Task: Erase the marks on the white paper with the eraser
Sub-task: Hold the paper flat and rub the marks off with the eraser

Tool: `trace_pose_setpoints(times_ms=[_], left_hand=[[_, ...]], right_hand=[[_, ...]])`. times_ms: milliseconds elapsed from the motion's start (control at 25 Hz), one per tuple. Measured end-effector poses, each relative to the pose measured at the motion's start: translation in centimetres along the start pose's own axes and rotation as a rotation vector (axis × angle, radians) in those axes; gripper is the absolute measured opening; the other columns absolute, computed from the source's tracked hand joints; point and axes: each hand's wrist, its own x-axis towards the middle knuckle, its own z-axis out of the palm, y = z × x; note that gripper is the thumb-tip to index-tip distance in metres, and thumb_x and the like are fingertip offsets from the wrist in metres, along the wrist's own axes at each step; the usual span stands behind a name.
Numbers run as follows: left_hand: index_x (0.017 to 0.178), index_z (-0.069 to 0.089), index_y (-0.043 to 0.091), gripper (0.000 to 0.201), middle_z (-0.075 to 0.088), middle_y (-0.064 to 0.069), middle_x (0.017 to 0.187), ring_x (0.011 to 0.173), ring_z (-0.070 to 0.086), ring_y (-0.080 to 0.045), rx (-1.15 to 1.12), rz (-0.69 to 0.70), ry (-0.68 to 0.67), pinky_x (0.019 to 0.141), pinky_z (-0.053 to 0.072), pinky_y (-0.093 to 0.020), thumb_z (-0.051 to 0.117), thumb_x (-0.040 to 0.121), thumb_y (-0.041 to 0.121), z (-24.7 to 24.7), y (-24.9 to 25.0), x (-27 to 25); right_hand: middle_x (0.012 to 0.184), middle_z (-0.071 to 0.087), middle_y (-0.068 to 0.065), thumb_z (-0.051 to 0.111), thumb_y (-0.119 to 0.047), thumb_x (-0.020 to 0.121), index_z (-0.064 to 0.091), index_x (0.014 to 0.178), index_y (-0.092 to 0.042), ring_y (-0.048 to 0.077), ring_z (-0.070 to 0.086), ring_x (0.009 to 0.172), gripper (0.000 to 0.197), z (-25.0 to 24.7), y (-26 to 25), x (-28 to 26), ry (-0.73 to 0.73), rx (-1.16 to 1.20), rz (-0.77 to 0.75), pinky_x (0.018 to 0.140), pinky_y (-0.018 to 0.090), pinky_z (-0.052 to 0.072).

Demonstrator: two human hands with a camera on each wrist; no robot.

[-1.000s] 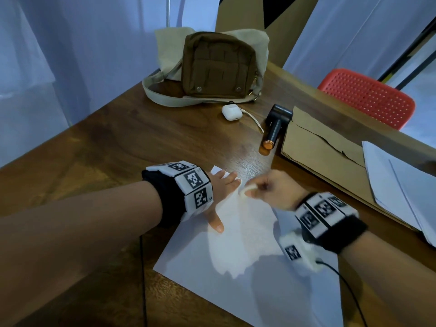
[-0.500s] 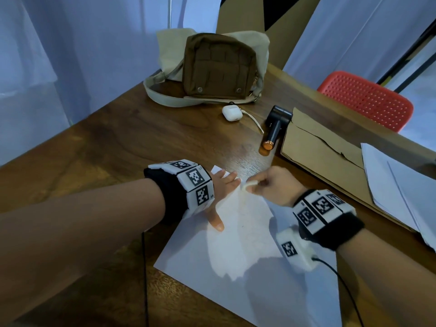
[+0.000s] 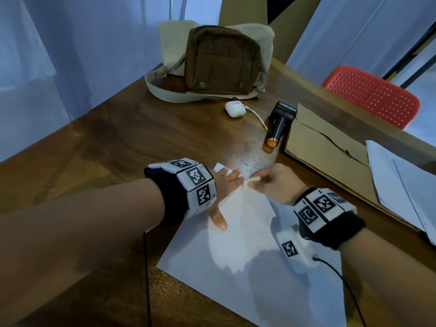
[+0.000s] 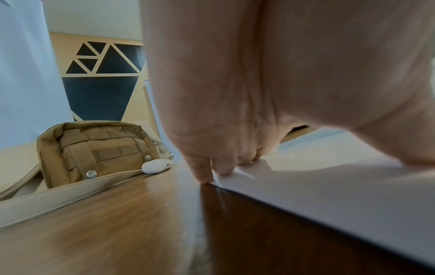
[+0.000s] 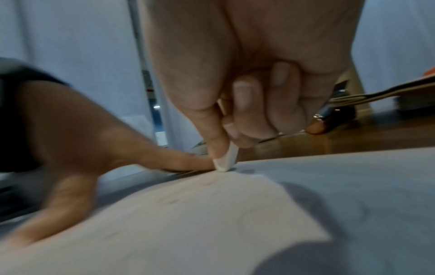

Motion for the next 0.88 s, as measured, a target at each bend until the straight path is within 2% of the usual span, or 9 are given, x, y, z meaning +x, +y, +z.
trace_pose_setpoints(times_ms=[80,160,240,320,480,560,640,760,880], left_hand=[[0.149,-0.015,0.012,0.117,-0.019,-0.007,0.158,0.146,-0.015,-0.027,-0.017,-0.005,0.002,0.117,-0.002,-0.040,0.068,0.077,0.052,0.1,-0.1,0.1],[0.149,-0.015,0.012,0.118,-0.019,-0.007,0.158,0.146,-0.015,-0.027,-0.042,-0.011,-0.001,0.117,-0.002,-0.039,0.069,0.076,0.050,0.2,-0.2,0.2],[0.149,-0.016,0.012,0.119,-0.019,-0.006,0.158,0.146,-0.015,-0.027,-0.056,-0.004,-0.006,0.117,-0.003,-0.038,0.070,0.076,0.049,0.3,-0.3,0.4],[0.149,-0.017,0.013,0.119,-0.020,-0.006,0.157,0.145,-0.017,-0.027,-0.050,-0.009,-0.021,0.117,-0.004,-0.039,0.069,0.076,0.050,0.3,-0.3,0.3],[0.149,-0.016,0.012,0.117,-0.021,-0.007,0.157,0.145,-0.017,-0.027,-0.044,0.000,-0.018,0.117,-0.004,-0.039,0.068,0.078,0.049,-0.1,-0.2,0.1],[0.148,-0.018,0.012,0.117,-0.023,-0.006,0.156,0.145,-0.018,-0.026,-0.049,-0.008,-0.028,0.117,-0.004,-0.038,0.068,0.078,0.049,-0.1,-0.3,0.2],[0.148,-0.019,0.013,0.119,-0.024,-0.006,0.156,0.145,-0.019,-0.026,-0.056,-0.008,-0.040,0.118,-0.004,-0.039,0.068,0.077,0.050,0.2,-0.5,0.5],[0.148,-0.018,0.013,0.119,-0.022,-0.006,0.157,0.145,-0.018,-0.027,-0.054,-0.008,-0.037,0.118,-0.004,-0.041,0.069,0.077,0.050,0.3,-0.4,0.5],[0.149,-0.015,0.012,0.117,-0.018,-0.007,0.158,0.146,-0.015,-0.028,-0.032,0.021,-0.001,0.117,-0.002,-0.041,0.068,0.077,0.052,0.1,-0.3,0.4]], right_hand=[[0.071,0.061,-0.001,0.056,-0.020,0.090,0.072,0.096,-0.011,0.009,0.056,0.072,0.019,0.7,-0.5,-1.4,0.019,-0.033,-0.059,0.068,0.020,0.043],[0.072,0.065,-0.004,0.058,-0.017,0.089,0.072,0.098,-0.009,-0.004,0.058,0.063,0.019,1.6,-0.9,-4.0,-0.092,-0.027,-0.147,0.062,0.007,0.041],[0.088,0.074,0.001,0.059,-0.017,0.088,0.072,0.100,-0.007,0.000,0.066,0.078,0.020,1.7,-1.1,-5.3,-0.219,0.000,-0.198,0.071,0.011,0.048],[0.097,0.073,0.000,0.060,-0.019,0.088,0.071,0.104,-0.015,0.010,0.064,0.087,0.021,0.7,-1.1,-3.8,-0.200,-0.027,-0.150,0.078,0.020,0.048],[0.074,0.060,0.000,0.053,-0.020,0.091,0.069,0.103,-0.008,0.010,0.049,0.067,0.024,0.7,-1.2,-0.5,0.067,-0.134,-0.047,0.059,0.017,0.036],[0.079,0.065,0.003,0.053,-0.019,0.090,0.070,0.103,-0.012,0.000,0.048,0.055,0.023,2.2,-1.6,-2.2,0.017,-0.094,-0.146,0.059,0.011,0.035],[0.070,0.062,0.000,0.054,-0.016,0.089,0.073,0.096,-0.013,-0.003,0.049,0.049,0.020,3.0,-2.2,-5.0,-0.109,0.005,-0.214,0.053,0.005,0.034],[0.070,0.064,-0.004,0.057,-0.018,0.089,0.073,0.092,-0.020,0.000,0.051,0.058,0.017,1.7,-1.5,-3.6,-0.049,-0.003,-0.147,0.058,0.009,0.037],[0.067,0.059,-0.002,0.053,-0.018,0.091,0.071,0.080,-0.018,0.012,0.051,0.066,0.021,1.0,-0.9,-1.5,0.076,-0.038,-0.056,0.067,0.026,0.040]])
